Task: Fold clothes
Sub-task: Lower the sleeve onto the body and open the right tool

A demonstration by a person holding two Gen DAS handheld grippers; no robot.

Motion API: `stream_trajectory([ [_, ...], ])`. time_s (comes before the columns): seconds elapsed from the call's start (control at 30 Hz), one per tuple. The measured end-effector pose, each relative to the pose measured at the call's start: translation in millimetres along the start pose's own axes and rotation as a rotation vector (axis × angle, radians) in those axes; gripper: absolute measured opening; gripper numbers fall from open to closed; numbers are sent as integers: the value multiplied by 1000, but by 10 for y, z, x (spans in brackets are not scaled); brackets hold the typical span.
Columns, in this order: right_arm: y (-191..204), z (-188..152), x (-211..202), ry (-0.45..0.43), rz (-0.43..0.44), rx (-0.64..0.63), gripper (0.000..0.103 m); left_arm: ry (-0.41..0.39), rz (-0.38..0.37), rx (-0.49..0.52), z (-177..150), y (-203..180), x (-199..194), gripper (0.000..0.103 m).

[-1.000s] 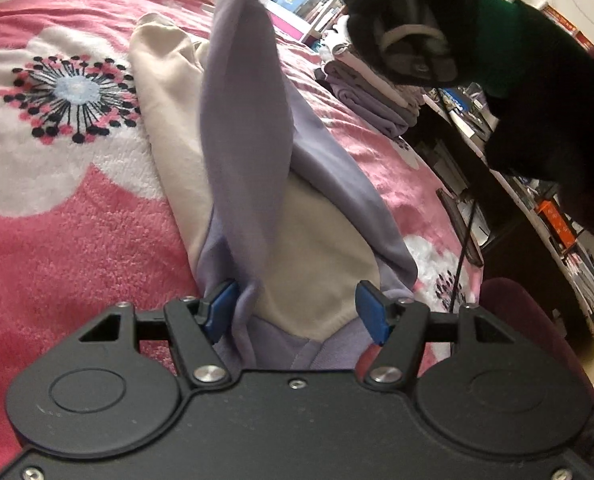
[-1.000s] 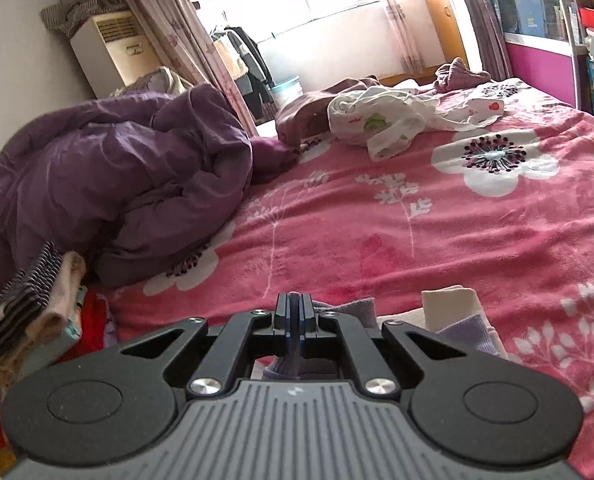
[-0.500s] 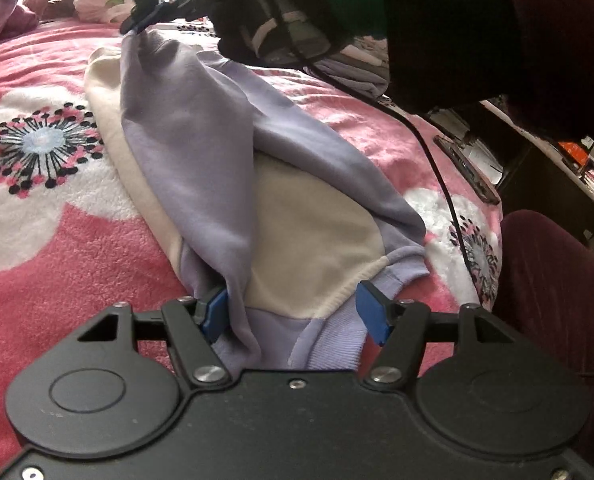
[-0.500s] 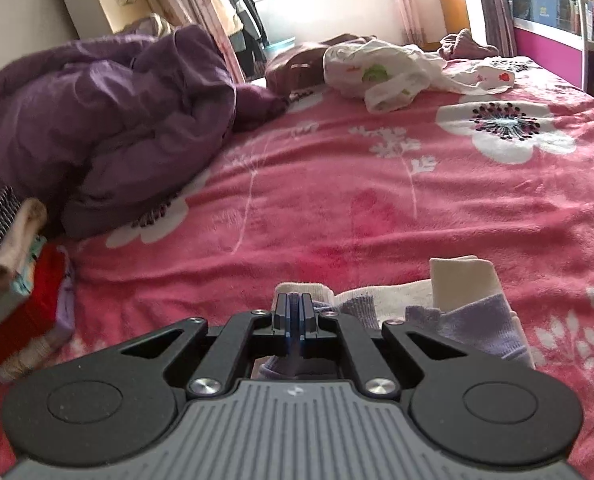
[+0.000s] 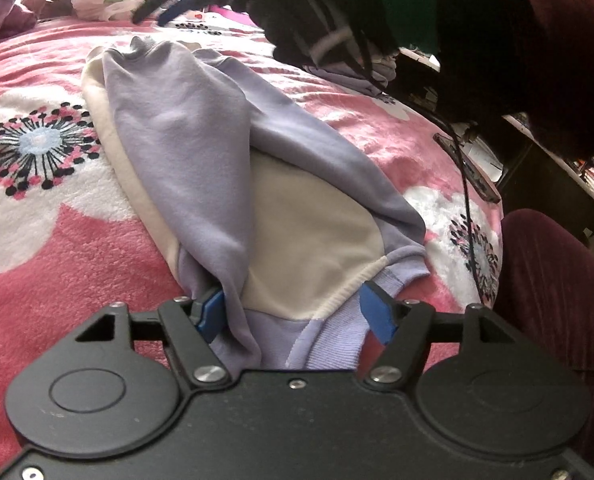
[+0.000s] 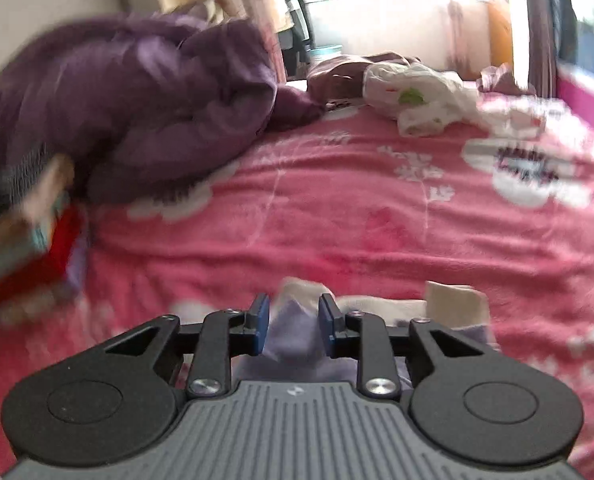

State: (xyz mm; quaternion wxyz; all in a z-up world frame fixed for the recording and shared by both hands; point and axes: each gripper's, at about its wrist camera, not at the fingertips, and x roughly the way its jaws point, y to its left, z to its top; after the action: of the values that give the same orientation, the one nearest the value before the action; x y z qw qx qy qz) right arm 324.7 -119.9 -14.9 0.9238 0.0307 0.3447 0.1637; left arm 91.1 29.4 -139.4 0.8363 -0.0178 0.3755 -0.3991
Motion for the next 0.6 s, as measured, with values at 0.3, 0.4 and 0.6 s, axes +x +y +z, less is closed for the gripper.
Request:
stream_trajectory([
  [0.3,-236,-187,124,63,-36,87,34,0,-3,-9,-6,16,0,69],
  [0.4,-258,-217,144,66,4,93,15,0,-3,-8,-7,12,5,69],
  [0.6,-347,-253,35,-22,111,108,9,-1,-7,-13,-14,19,8,69],
])
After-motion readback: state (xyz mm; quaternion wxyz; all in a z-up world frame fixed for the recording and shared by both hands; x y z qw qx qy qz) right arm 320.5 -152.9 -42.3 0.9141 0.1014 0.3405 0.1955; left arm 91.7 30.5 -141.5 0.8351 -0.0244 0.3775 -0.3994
